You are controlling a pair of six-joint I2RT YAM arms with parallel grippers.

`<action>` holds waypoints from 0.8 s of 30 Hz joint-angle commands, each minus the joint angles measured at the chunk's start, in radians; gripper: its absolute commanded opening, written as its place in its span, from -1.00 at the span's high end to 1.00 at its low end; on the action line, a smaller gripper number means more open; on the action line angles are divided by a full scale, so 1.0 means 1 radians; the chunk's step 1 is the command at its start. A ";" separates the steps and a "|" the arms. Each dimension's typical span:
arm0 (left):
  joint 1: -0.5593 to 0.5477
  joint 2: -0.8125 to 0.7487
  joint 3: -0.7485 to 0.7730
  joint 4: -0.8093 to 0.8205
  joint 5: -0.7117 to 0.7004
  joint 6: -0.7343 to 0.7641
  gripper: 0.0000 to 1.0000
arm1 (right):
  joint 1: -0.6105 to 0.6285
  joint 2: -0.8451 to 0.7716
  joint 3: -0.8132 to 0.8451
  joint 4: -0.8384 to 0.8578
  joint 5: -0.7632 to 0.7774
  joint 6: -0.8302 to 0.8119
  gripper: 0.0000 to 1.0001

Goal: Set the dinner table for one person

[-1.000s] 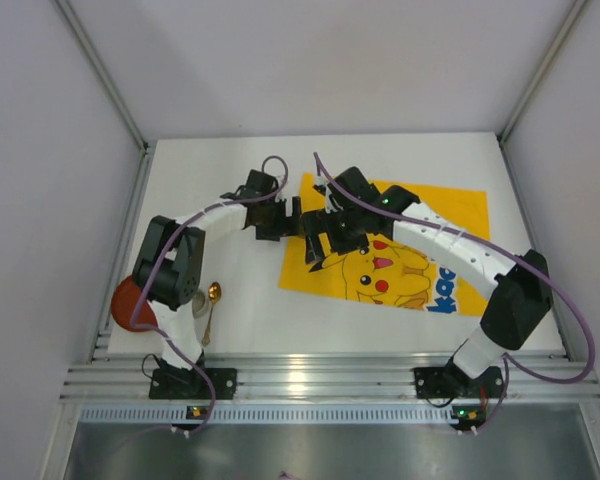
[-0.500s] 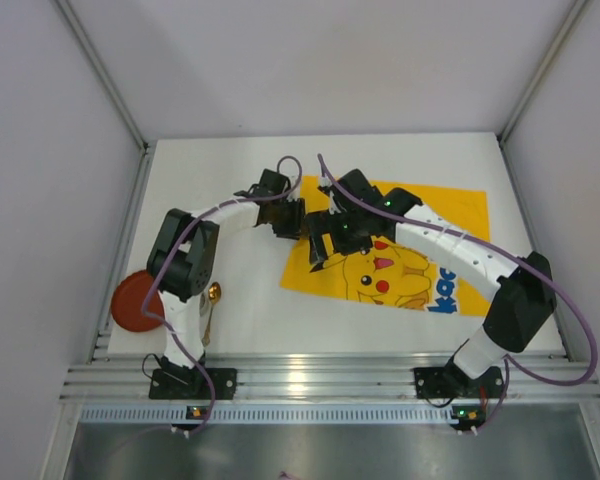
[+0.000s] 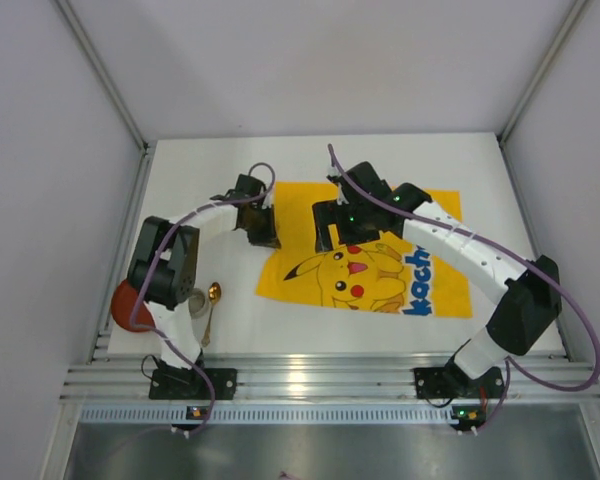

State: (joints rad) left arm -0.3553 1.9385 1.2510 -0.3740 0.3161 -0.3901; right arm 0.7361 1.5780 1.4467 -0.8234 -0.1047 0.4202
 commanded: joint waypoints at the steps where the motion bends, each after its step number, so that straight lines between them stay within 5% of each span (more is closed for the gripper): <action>1: 0.097 -0.127 -0.068 -0.117 -0.127 0.004 1.00 | -0.035 -0.072 -0.002 0.012 0.031 -0.006 -0.87; 16: 0.159 -0.299 -0.139 -0.305 -0.282 -0.044 1.00 | -0.069 -0.069 -0.025 0.013 0.022 -0.037 -0.87; 18: 0.159 -0.332 -0.114 -0.350 -0.307 -0.053 0.57 | -0.069 -0.076 -0.032 0.013 0.022 -0.038 -0.87; 19: 0.159 -0.348 -0.104 -0.367 -0.339 -0.058 0.16 | -0.069 -0.079 -0.040 0.013 0.022 -0.038 -0.87; 20: 0.159 -0.380 -0.082 -0.384 -0.368 -0.067 -0.62 | -0.069 -0.081 -0.045 0.013 0.022 -0.040 -0.87; 21: 0.161 -0.395 -0.070 -0.416 -0.427 -0.067 -0.95 | -0.069 -0.085 -0.048 0.013 0.022 -0.040 -0.87; 24: 0.174 -0.435 -0.025 -0.473 -0.596 -0.072 -0.96 | -0.069 -0.096 -0.063 0.013 0.020 -0.043 -0.88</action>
State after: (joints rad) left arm -0.1970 1.5799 1.1522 -0.7609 -0.0799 -0.4465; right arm 0.6777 1.5364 1.3895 -0.8234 -0.0872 0.3923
